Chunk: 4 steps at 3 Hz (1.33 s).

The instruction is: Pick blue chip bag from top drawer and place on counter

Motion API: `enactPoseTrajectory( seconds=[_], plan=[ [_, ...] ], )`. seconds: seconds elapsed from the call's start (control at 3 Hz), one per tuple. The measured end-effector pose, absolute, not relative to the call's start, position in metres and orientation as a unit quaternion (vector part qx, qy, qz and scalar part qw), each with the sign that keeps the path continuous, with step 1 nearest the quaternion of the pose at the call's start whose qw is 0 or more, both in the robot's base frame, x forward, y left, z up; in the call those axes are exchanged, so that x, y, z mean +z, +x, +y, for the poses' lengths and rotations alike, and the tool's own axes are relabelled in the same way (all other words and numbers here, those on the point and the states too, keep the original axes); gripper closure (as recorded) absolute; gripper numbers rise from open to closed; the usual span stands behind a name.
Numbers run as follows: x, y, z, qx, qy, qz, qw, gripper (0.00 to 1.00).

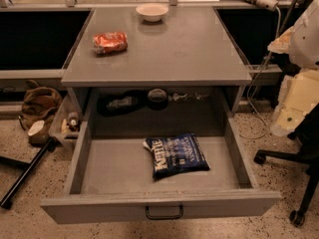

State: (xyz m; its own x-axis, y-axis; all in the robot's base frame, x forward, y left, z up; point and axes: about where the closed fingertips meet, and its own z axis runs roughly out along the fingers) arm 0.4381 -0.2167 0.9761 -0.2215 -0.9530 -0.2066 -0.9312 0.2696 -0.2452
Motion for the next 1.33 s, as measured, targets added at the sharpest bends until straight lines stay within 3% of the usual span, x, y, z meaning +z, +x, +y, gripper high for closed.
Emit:
enactPoseTrajectory(
  seconds=[1.33],
  plan=[
    [0.897, 0.47, -0.174, 0.012, -0.59, 0.78, 0.206, 0.0]
  ],
)
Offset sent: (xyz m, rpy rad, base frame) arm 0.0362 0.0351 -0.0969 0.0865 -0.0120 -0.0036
